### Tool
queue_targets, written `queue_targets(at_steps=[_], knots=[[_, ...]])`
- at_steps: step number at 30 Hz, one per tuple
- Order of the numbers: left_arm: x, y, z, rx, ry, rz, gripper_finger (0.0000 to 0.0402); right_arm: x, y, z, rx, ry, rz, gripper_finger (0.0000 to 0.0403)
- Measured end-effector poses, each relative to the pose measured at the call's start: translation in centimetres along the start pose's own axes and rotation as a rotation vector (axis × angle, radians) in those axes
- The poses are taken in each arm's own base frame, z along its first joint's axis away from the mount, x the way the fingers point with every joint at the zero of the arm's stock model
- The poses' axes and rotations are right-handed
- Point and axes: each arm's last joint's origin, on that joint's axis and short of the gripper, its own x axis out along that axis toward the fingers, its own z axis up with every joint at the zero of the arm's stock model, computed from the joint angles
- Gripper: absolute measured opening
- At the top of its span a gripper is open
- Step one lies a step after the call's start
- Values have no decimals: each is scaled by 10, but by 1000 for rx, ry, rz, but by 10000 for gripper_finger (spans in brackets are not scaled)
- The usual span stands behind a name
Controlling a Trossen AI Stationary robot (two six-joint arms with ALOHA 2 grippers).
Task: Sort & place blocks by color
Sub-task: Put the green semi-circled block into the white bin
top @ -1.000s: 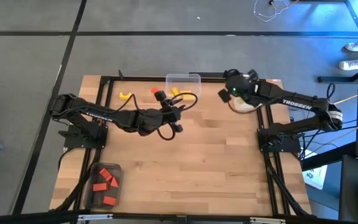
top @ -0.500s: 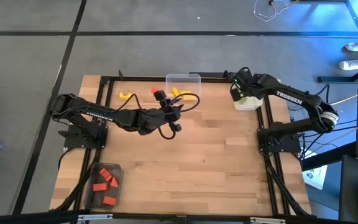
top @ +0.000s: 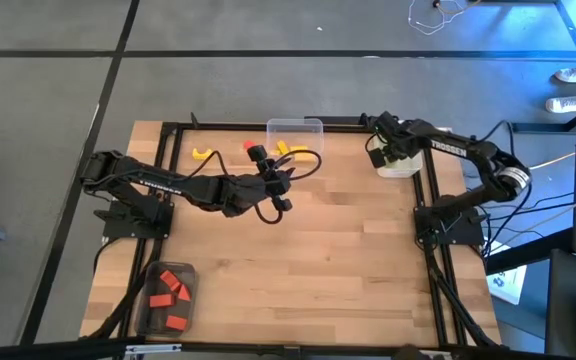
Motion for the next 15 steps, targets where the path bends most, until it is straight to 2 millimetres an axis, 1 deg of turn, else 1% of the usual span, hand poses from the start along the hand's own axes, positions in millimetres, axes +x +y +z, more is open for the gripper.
queue_targets(at_steps=[3, 7, 10, 15], knots=[[0, 0, 0, 0, 0, 0, 112, 6, 0, 2, -11, 19, -8, 95], [0, 0, 0, 0, 4, 7, 112, 8, 2, 4, -7, 9, -5, 100], [0, 2, -1, -24, 30, 62, 111, 9, 3, 6, -16, -11, 1, 101], [0, 4, -2, -32, 65, 139, 111, 7, 3, 8, -100, -23, 5, 100]])
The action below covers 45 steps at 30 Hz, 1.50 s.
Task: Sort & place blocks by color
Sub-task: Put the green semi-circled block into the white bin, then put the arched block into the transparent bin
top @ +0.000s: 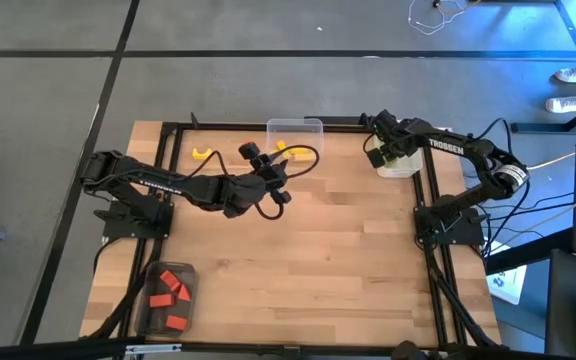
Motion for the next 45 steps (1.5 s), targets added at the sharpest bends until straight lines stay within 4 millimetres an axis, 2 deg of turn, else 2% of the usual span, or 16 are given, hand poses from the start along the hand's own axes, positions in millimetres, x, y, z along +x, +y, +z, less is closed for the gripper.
queue_targets(at_steps=[5, 10, 14, 19, 23, 30, 37, 40, 45], knots=[[0, 0, 0, 7, 2, 4, 111, 0, 2, 0, -28, 12, 60, 81], [4, 3, -2, -29, 14, 15, 111, 0, 3, 1, -20, -2, 80, 79], [12, 16, -10, -108, 68, 5, 104, 0, 2, 1, -20, -2, 81, 82], [29, 40, -32, -308, 199, -99, 92, -11, 1, 11, -57, -46, 89, 82], [49, 63, -47, -457, 298, -172, 86, -32, 3, 26, -100, -136, 116, 82], [77, 105, -97, -556, 610, -173, 85, -71, 21, 41, -324, -296, 399, 82], [81, 140, -143, -672, 954, -283, 85, -90, 45, 36, -576, -384, 729, 82], [82, 153, -155, -701, 1021, -250, 85, -94, 52, 32, -664, -408, 784, 82], [83, 174, -173, -744, 1098, -200, 85, -98, 59, 28, -670, -399, 807, 82]])
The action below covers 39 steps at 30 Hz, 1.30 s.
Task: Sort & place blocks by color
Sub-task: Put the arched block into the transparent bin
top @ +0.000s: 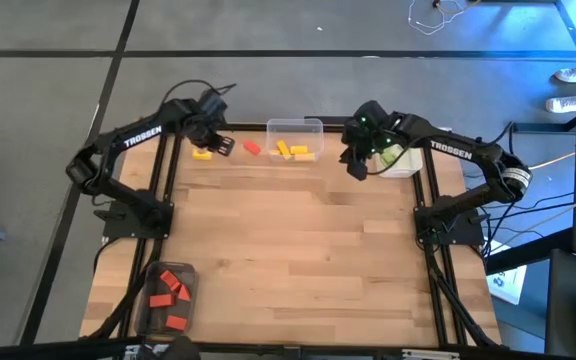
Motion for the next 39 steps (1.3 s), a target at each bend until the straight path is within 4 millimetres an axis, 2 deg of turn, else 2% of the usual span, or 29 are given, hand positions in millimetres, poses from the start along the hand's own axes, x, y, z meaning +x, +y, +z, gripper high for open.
queue_targets(at_steps=[4, 9, 18, 23, 29, 34, 39], knots=[[1, 17, 2, -81, 33, 26, 85, 1, 3, 1, -10, 1, 7, 82], [2, 25, 4, -117, 34, 37, 85, 1, 3, 1, -11, 1, 8, 82], [2, 25, 2, -113, 61, 37, 85, 1, 3, 1, -13, 1, 8, 82], [2, 23, 2, -117, 84, -51, 85, 1, 3, 1, -13, 1, 8, 82], [2, 24, 4, -116, 50, 4, 86, 1, 3, 1, -13, 1, 8, 82], [8, 21, 4, -55, 81, -20, 112, 1, 3, 1, -13, 1, 8, 82], [27, 20, 3, -39, 190, -3, 168, 1, 3, 1, -13, 1, 8, 82]])
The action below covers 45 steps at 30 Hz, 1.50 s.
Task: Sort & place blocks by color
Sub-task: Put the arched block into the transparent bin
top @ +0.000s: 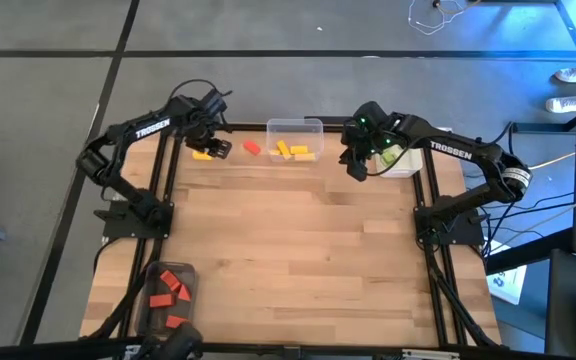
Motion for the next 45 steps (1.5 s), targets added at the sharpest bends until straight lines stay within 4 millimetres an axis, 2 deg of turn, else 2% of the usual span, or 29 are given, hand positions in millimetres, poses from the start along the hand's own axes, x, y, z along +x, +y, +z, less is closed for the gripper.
queue_targets(at_steps=[5, 10, 22, 33, 37, 45], knots=[[25, -1, 7, 168, 79, 52, 210, 0, 0, 0, 0, 0, 0, 82], [39, 0, 11, 240, 111, 139, 217, 0, 0, 0, 0, 0, 0, 82], [54, -1, 17, 445, 128, 192, 218, 0, 0, 0, 0, 0, 0, 82], [82, -1, 21, 491, 211, 245, 218, 0, 0, 0, 0, 0, 0, 82], [84, -1, 22, 506, 200, 304, 218, 0, 0, 0, 0, 0, 0, 82], [84, -2, 23, 554, 196, 306, 218, 0, 0, 0, 0, 0, -1, 82]])
